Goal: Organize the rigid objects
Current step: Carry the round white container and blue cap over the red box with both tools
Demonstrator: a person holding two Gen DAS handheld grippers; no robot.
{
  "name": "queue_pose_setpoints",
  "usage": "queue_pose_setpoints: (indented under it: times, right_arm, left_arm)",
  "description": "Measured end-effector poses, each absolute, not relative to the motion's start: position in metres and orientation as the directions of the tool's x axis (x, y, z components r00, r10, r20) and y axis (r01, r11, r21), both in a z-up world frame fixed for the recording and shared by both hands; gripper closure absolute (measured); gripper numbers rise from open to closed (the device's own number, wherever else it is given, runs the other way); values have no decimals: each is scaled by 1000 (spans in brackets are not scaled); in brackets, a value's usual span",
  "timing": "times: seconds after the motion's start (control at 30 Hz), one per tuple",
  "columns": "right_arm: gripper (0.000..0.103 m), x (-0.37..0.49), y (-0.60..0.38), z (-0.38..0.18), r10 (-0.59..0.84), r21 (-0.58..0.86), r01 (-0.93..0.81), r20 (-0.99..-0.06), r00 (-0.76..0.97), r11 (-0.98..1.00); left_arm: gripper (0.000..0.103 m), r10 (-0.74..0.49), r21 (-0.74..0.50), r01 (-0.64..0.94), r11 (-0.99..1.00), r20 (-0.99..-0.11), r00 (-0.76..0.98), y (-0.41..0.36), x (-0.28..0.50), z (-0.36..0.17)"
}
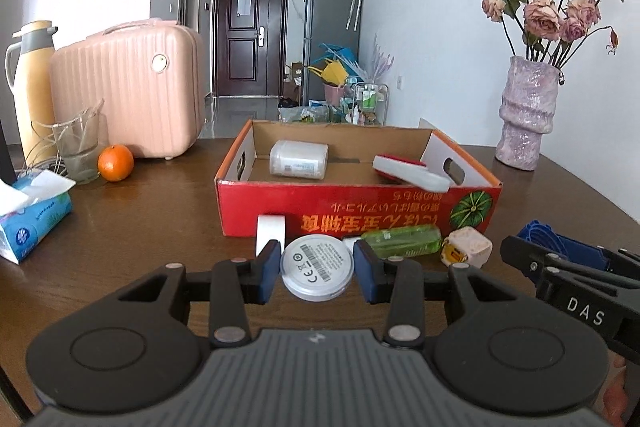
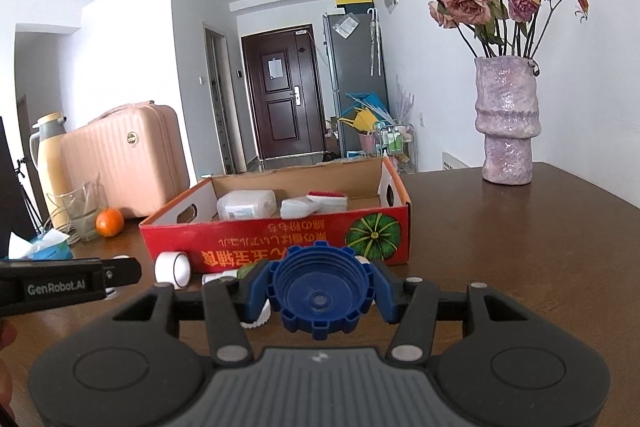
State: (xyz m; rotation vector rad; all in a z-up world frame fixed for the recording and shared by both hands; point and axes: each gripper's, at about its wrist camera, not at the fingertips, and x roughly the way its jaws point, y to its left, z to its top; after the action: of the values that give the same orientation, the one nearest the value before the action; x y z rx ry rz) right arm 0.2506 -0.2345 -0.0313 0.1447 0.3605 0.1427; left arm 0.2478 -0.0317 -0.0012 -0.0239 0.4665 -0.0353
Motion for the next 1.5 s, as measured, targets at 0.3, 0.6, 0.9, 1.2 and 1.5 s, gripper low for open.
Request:
queue_pose_setpoints:
  times: [0.3,0.6,0.9,1.2,1.5]
  right_arm:
    - [51,268,-234,-16,157,144,-116,-317,935,983]
    - [51,297,-234,-6,145,141,-108,-292,945,984]
    - [51,330,-235,-8,137,157,-94,-292,947,983]
    - [51,362,-236,-13,137,168,-89,-302,943,982]
    - [51,389,-237,-18,134,175,-81,-316,939,981]
  left_arm:
    - [63,-38,-41,23,999,-418,908,-38,266,15]
    - [63,-37,-64,13,998,-394,918,-42,292,23]
    - [63,-34,-95,-3,995,-385,923,-41,322,22]
    - [63,-37,-108,-7,994,-404,914,-41,354,14]
    - [63,-34,-100,-7,995,-408,912,-44,378,10]
